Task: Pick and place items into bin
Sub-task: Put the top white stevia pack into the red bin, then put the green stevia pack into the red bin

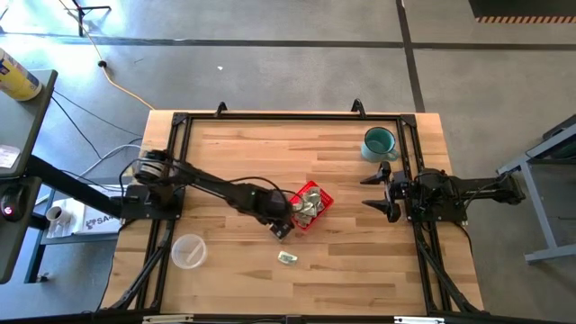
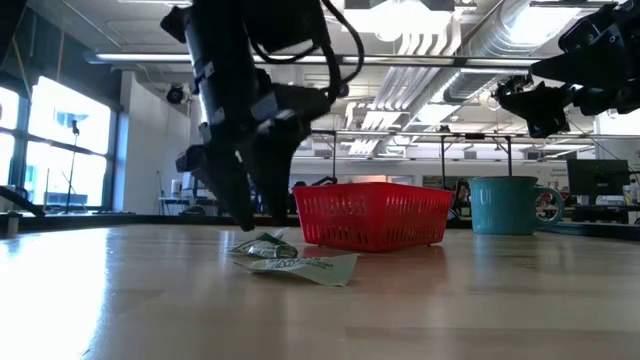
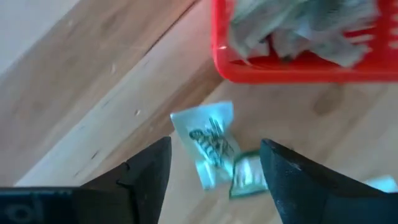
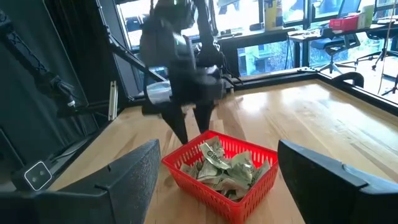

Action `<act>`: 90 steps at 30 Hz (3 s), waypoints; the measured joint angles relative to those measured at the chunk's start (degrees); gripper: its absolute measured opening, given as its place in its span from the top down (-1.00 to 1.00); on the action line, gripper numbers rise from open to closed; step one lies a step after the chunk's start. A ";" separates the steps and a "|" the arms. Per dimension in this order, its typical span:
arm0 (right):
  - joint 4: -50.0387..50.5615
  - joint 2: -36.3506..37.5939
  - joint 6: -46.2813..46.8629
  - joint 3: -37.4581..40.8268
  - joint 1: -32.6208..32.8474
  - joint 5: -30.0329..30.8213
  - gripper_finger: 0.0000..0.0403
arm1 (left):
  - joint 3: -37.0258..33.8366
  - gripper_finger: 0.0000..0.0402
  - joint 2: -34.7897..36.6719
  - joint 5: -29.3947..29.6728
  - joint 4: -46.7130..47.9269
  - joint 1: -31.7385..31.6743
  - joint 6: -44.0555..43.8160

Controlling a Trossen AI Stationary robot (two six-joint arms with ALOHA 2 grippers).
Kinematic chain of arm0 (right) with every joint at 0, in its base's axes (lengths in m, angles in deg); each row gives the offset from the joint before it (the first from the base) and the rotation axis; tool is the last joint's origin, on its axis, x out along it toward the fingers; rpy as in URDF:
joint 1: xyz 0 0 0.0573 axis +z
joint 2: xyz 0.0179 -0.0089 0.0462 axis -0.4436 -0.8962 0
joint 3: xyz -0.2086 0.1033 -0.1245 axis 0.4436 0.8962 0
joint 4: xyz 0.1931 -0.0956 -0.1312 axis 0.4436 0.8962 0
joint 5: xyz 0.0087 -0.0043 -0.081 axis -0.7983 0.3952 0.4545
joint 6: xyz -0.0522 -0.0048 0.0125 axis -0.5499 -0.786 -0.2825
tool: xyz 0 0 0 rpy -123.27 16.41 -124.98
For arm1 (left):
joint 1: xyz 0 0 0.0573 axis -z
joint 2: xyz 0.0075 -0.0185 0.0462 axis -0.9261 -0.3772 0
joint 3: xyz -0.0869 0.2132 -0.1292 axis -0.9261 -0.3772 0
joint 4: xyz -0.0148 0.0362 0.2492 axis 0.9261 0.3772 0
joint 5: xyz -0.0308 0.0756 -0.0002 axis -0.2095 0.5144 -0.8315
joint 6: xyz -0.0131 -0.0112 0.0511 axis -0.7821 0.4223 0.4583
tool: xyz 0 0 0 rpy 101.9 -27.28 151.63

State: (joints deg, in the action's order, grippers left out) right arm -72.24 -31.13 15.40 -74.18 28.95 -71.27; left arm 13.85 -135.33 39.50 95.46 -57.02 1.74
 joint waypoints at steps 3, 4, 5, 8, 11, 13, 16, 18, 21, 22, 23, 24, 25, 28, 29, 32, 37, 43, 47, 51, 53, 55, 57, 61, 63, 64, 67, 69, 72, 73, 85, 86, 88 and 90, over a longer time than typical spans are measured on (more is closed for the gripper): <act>0.00 0.01 0.00 0.00 0.00 -0.01 -0.56 | -0.07 -0.29 -1.47 1.48 -0.60 -0.59 -1.86; 0.01 0.03 0.00 0.00 0.01 -0.03 -0.56 | 0.03 -0.25 -1.98 1.90 -0.96 -0.66 -2.55; 0.02 0.05 0.00 0.00 0.01 0.01 -0.56 | 0.07 -0.21 -2.51 2.85 -0.90 -0.69 -2.86; -0.07 0.05 0.00 0.00 0.00 -0.02 -0.56 | 0.00 -0.06 -3.99 5.33 -0.15 -0.72 -3.15; -0.14 0.03 0.00 0.00 0.00 0.02 -0.56 | 0.07 0.16 -4.30 6.20 0.23 -0.68 -1.46; -0.15 0.03 0.00 0.00 0.00 0.04 -0.56 | 0.07 0.35 -4.30 6.11 1.04 -0.70 -0.01; -0.19 0.03 0.00 0.00 0.00 0.04 -0.56 | 0.05 0.71 -3.70 6.11 3.13 -0.95 1.62; -0.17 0.03 0.00 0.00 0.00 0.04 -0.56 | -0.09 0.89 -2.81 5.39 5.64 -1.23 2.47; -0.15 0.03 0.00 0.00 0.00 0.04 -0.56 | -0.15 0.83 -0.60 5.80 7.29 -1.56 2.73; -0.13 0.03 0.00 0.00 0.02 0.04 -0.56 | -0.09 0.79 0.20 5.78 7.60 -1.65 2.90; -0.15 0.03 0.00 0.00 0.00 0.02 -0.56 | -0.09 0.77 0.95 5.65 7.81 -1.98 2.90; -0.15 0.03 0.00 0.00 0.01 0.04 -0.56 | -0.09 0.77 1.70 5.61 7.61 -2.27 2.91; -0.13 0.03 0.00 0.00 0.00 0.01 -0.56 | -0.04 0.79 2.55 5.75 7.11 -2.40 2.92; -0.13 0.03 0.00 0.00 0.00 0.01 -0.56 | 1.56 0.90 4.81 7.71 3.18 -2.69 6.49; -0.13 0.03 0.00 0.00 0.00 0.02 -0.56 | 2.09 0.90 5.21 8.20 -0.37 -2.60 8.81; -0.13 0.01 0.00 0.00 0.00 0.01 -0.56 | 2.71 0.80 5.35 6.76 -13.99 -2.52 17.20; -0.04 0.01 0.00 0.00 0.00 0.02 -0.56 | 2.60 0.31 1.99 5.82 -22.36 -3.26 20.93; -0.20 -0.39 0.00 0.00 0.00 0.01 -0.56 | 2.71 -0.20 1.42 2.96 -17.92 -3.81 18.03; 0.00 -0.41 0.00 -0.02 0.00 0.00 -0.56 | 2.90 -0.38 5.40 -3.07 -10.82 -1.08 24.32; 0.01 -0.40 0.00 -0.02 0.01 -0.04 -0.56 | 2.66 -0.42 6.10 -1.72 -1.58 3.25 34.35; 0.04 -0.39 0.00 -0.02 0.01 -0.01 -0.56 | 2.65 -0.41 6.13 -1.30 -0.08 3.31 41.03; 0.04 -0.39 0.00 -0.02 0.02 0.00 -0.56 | 2.78 -0.38 5.54 -1.05 -0.12 2.98 47.14; 0.04 -0.39 0.00 -0.02 0.00 0.01 -0.56 | 2.70 -0.34 4.41 -1.24 0.11 3.06 53.21; 0.00 -0.39 0.00 -0.02 0.02 0.00 -0.56 | 2.71 -0.26 1.97 -4.80 0.33 3.26 64.44; -0.01 -0.39 0.00 -0.02 0.01 0.01 -0.56 | 2.71 -0.22 0.37 -5.99 0.13 3.12 67.12; 0.03 -0.39 0.00 -0.02 0.02 0.01 -0.56 | 2.69 -0.20 -0.35 -6.11 -0.35 3.10 68.12; 0.00 -0.38 0.00 -0.02 0.02 0.01 -0.56 | 2.71 -0.17 -2.19 -6.37 -3.49 3.08 70.10; 0.02 -0.39 0.00 -0.02 0.00 0.01 -0.56 | 2.71 -0.17 -3.42 -8.22 -4.84 3.08 70.64; 0.04 -0.39 0.00 -0.02 0.02 0.01 -0.56 | 2.71 -0.17 -5.80 -9.56 -4.60 3.08 71.78; 0.03 -0.41 0.00 -0.02 0.01 0.01 -0.56 | 2.77 -0.17 -6.40 -9.43 -4.34 3.08 72.21; 0.02 -0.41 0.00 -0.02 0.02 0.01 -0.56 | 3.51 0.84 -6.59 -2.85 2.27 3.08 67.95; 0.04 -0.41 0.00 -0.02 0.02 0.01 -0.56 | 4.00 0.87 -6.52 -2.77 4.60 3.06 67.09; 0.02 -0.43 0.00 -0.02 0.01 0.01 -0.56 | 5.19 0.85 -6.24 -2.23 9.78 3.03 65.31; 0.04 -0.42 0.00 -0.02 0.02 0.01 -0.56 | 5.89 0.76 -5.75 -1.30 16.07 3.03 64.28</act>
State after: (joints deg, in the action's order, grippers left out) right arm -72.21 -31.55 15.40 -74.20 28.97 -71.26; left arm 19.75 -141.08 38.20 111.53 -53.99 66.03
